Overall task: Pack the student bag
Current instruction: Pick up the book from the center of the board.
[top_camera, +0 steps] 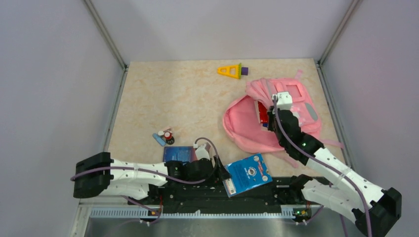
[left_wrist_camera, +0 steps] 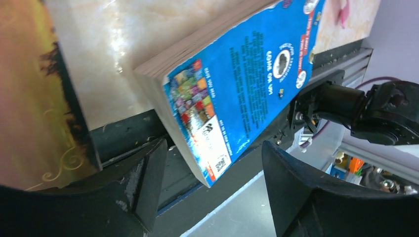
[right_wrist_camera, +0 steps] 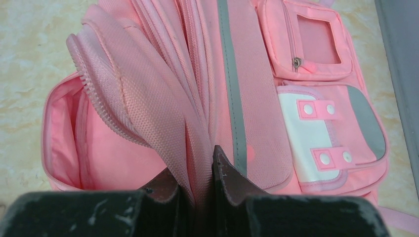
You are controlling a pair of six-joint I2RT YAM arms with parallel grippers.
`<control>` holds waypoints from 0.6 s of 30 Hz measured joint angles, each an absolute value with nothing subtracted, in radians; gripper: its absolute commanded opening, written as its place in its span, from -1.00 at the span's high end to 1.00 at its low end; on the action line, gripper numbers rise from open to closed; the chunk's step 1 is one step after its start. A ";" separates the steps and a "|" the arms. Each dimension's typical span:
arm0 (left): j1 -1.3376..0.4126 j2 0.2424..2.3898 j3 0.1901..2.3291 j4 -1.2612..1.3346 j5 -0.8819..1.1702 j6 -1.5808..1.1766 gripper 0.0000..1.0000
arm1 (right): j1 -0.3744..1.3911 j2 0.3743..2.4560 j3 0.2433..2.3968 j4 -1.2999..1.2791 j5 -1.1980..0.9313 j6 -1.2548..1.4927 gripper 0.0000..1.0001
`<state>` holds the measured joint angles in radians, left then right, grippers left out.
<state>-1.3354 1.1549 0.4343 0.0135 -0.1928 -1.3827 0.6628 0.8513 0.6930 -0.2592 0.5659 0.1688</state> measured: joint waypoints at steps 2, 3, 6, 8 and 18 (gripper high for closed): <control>-1.351 1.155 0.418 0.010 -0.217 -1.428 -0.50 | 0.663 0.847 0.692 -0.259 0.566 0.169 1.00; -1.356 1.155 0.408 0.011 -0.227 -1.451 -0.51 | 0.663 0.844 0.688 -0.258 0.566 0.169 1.00; -1.357 1.169 0.381 0.033 -0.235 -1.507 -0.51 | 0.663 0.837 0.685 -0.258 0.562 0.169 1.00; -1.357 1.183 0.358 0.067 -0.237 -1.539 -0.51 | 0.663 0.835 0.685 -0.258 0.562 0.169 1.00; -1.357 1.249 0.291 0.291 -0.274 -1.624 -0.49 | 0.663 0.832 0.682 -0.258 0.559 0.169 1.00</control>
<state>-1.3575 1.2491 0.2913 0.2913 -0.2745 -1.6238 0.6628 0.8318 0.6815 -0.2584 0.5591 0.1688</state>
